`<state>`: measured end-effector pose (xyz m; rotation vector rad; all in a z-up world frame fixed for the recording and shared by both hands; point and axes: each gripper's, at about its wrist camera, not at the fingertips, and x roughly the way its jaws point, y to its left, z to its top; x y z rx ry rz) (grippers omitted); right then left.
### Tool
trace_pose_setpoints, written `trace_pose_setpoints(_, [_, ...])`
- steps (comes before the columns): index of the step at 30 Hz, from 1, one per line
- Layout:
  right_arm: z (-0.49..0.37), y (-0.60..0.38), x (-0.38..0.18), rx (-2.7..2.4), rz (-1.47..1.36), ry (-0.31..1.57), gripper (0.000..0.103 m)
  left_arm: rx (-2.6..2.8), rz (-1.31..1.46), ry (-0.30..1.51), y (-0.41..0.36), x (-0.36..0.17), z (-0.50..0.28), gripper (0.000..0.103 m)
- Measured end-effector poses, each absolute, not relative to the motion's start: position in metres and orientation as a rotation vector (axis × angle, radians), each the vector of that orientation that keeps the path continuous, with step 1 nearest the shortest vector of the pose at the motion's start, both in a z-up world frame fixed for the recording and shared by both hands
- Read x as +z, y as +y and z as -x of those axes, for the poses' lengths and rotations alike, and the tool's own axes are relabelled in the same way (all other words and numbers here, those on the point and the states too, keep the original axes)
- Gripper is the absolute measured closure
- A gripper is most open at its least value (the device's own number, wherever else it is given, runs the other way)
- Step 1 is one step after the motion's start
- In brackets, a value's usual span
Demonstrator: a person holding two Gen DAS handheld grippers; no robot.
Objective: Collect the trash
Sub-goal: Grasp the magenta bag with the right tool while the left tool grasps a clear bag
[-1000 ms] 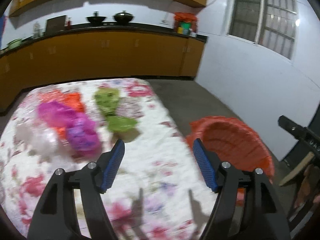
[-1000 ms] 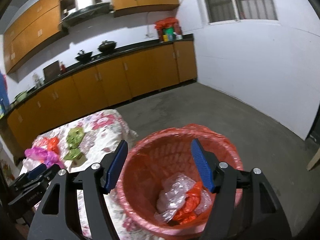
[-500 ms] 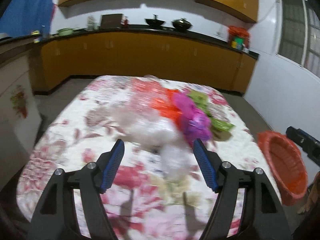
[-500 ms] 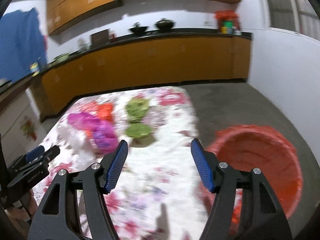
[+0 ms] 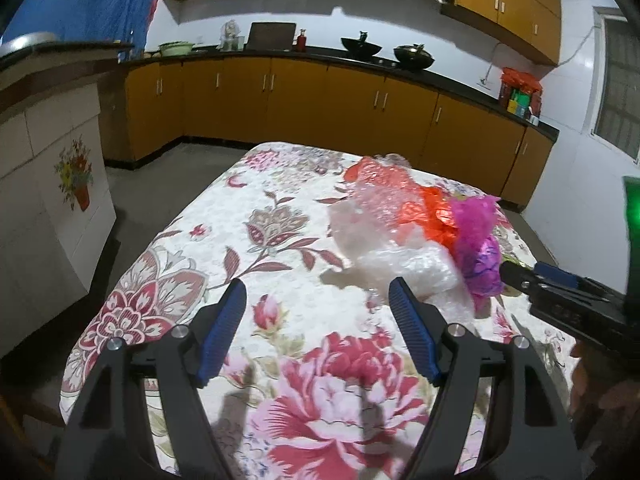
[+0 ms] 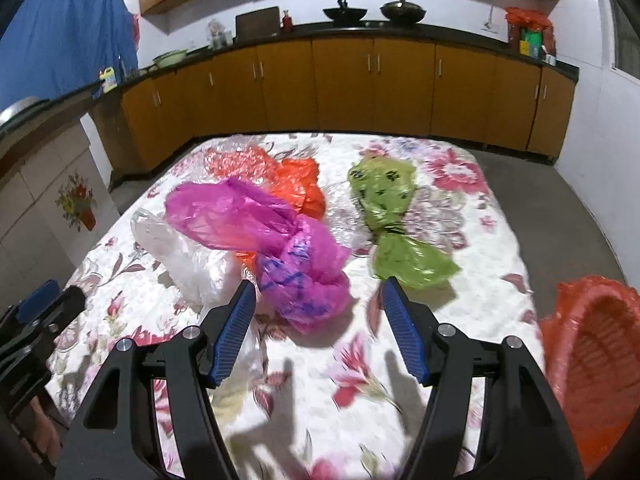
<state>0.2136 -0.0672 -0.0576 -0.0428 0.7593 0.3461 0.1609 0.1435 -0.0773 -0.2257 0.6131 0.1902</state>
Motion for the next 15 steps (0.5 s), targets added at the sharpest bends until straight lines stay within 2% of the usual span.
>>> trace_pose_setpoints(12, [-0.244,-0.041,-0.085,0.336,0.080,0.819,0.037,0.190,0.264,0.648,0.151,-0.091,-0.169,0.030])
trace_pose_setpoints(15, [-0.247,-0.041,-0.089,0.340,0.077,0.837,0.045,0.178,0.262,0.651,0.146,-0.091,-0.173,0.030])
